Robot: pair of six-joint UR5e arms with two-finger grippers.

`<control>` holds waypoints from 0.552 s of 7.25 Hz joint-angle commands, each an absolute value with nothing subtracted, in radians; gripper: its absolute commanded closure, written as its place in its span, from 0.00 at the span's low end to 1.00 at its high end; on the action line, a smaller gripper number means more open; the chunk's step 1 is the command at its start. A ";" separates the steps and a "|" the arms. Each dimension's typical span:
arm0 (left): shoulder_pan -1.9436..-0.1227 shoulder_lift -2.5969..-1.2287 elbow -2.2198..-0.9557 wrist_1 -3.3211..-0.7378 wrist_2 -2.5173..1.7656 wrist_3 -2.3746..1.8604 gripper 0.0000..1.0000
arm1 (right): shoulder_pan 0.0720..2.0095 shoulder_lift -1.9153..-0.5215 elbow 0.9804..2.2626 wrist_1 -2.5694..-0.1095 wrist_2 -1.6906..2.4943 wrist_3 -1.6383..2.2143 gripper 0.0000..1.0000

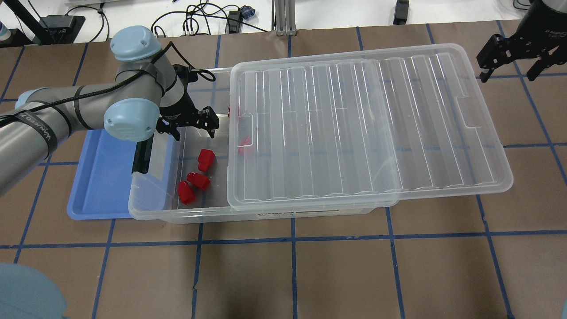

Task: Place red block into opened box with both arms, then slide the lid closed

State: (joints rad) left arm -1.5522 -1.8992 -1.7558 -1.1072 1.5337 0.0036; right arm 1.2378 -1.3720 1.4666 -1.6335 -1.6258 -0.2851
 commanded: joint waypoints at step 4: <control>-1.563 -1.804 -1.506 -1.482 1.540 -0.002 0.00 | 1.230 -1.356 1.482 -1.652 -1.628 -0.296 0.00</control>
